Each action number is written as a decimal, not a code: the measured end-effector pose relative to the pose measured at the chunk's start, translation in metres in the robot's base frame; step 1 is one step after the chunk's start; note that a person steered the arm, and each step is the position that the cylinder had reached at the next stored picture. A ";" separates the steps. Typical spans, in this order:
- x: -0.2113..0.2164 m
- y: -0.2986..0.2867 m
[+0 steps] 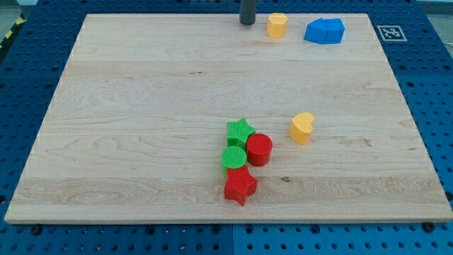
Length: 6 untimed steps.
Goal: Move the yellow hexagon left to the blue triangle
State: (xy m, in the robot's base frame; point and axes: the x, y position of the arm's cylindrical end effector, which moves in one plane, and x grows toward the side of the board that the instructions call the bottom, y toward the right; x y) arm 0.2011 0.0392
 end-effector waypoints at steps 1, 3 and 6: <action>-0.004 0.023; 0.018 0.083; 0.042 0.014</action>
